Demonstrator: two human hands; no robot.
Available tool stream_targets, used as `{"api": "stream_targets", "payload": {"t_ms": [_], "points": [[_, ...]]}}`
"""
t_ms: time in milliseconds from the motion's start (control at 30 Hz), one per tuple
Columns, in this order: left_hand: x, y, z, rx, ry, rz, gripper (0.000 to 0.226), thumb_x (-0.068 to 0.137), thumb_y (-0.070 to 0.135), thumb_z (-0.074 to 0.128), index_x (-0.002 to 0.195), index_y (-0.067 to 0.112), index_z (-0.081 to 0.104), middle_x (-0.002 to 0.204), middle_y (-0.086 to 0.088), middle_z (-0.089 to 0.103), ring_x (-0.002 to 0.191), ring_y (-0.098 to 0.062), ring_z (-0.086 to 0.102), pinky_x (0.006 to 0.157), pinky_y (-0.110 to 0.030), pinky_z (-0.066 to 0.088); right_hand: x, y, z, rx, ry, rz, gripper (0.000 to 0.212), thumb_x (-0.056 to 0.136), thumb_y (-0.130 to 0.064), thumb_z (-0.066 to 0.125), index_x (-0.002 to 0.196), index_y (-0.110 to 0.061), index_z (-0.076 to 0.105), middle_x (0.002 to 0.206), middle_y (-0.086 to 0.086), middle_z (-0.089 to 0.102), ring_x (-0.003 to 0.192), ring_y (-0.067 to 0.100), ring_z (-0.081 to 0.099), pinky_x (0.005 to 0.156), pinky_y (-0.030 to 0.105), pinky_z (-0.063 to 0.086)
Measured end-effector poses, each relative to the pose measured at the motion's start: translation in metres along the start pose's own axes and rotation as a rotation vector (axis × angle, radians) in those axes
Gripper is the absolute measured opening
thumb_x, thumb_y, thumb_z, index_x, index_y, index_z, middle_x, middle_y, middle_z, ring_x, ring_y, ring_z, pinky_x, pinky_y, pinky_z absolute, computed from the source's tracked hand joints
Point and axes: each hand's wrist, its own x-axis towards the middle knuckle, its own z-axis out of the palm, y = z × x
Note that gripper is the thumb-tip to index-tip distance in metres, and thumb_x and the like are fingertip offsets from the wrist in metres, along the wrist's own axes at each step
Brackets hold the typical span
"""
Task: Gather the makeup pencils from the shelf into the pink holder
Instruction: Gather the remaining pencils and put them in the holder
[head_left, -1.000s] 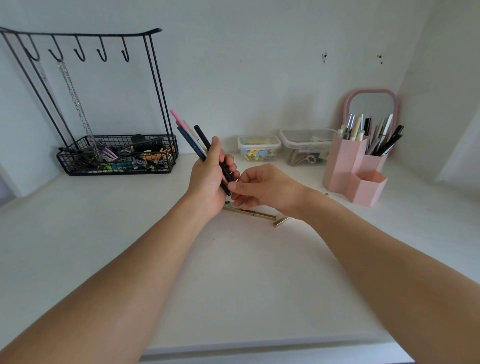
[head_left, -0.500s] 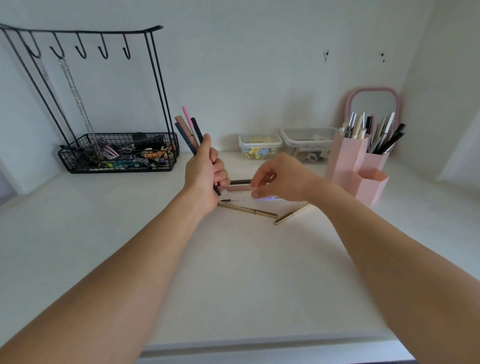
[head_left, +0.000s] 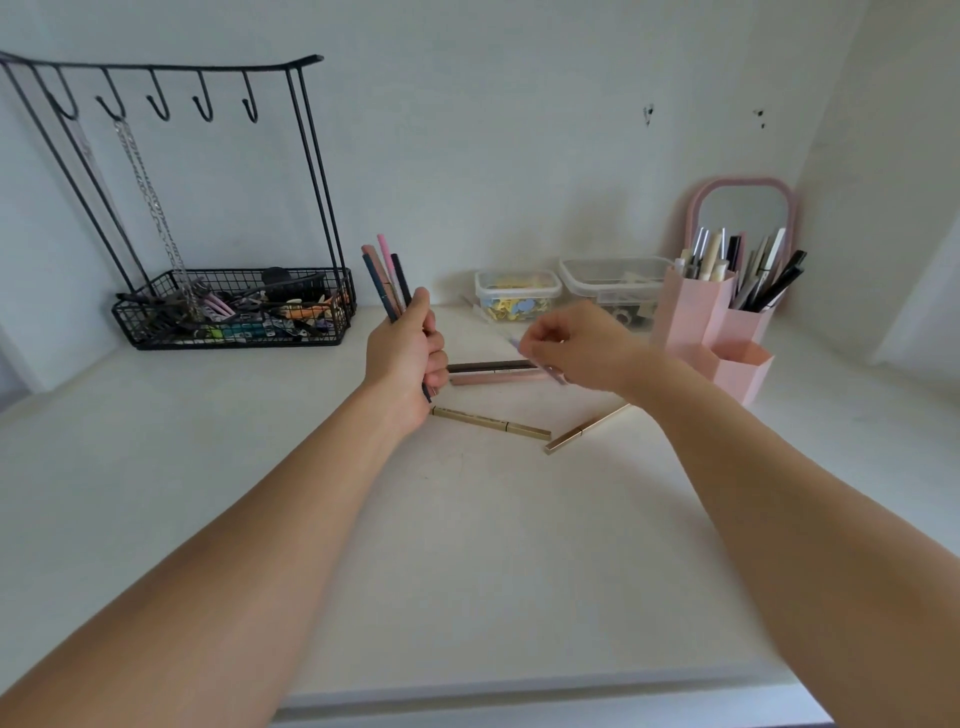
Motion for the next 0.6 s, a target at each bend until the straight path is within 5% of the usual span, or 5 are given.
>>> {"api": "stream_targets", "payload": {"t_ms": [133,300,433,600], "points": [[-0.008,-0.001,0.005,0.085,-0.116,-0.012,0.038,0.097,0.045,0.061,0.071,0.02,0.047,0.049,0.007,0.025,0.037,-0.009,0.019,0.036,-0.02,0.014,-0.006,-0.015,0.001,0.618,-0.063,0.031,0.011,0.094,-0.011,0.064,0.088,-0.002,0.066,0.073,0.005,0.059,0.057,0.012,0.048,0.054,0.02,0.046],[-0.019,-0.004,0.015,0.179,-0.183,0.013,0.043,0.082,0.064,0.07,0.08,0.021,0.061,0.054,0.005,0.024,0.043,-0.01,0.018,0.039,-0.022,0.015,-0.009,-0.021,0.01,0.822,-0.125,0.047,0.01,0.092,-0.01,0.066,0.09,-0.001,0.069,0.073,0.004,0.064,0.061,0.01,0.057,0.058,0.018,0.052],[-0.02,-0.01,0.017,0.219,-0.167,0.044,0.04,0.078,0.052,0.08,0.072,0.017,0.061,0.05,0.003,0.041,0.038,-0.01,0.028,0.039,-0.019,0.018,-0.011,-0.022,0.022,0.914,-0.098,0.063,0.017,0.088,-0.005,0.069,0.099,0.008,0.07,0.079,0.012,0.069,0.062,0.014,0.063,0.063,0.02,0.056],[-0.016,-0.015,0.018,0.279,-0.13,0.085,0.029,0.084,0.038,0.075,0.086,0.013,0.061,0.054,0.0,0.039,0.039,-0.012,0.03,0.04,-0.018,0.02,-0.012,-0.024,0.034,0.878,-0.007,0.038,0.015,0.086,0.001,0.069,0.097,0.012,0.069,0.082,0.018,0.069,0.066,0.02,0.064,0.066,0.023,0.056]]}}
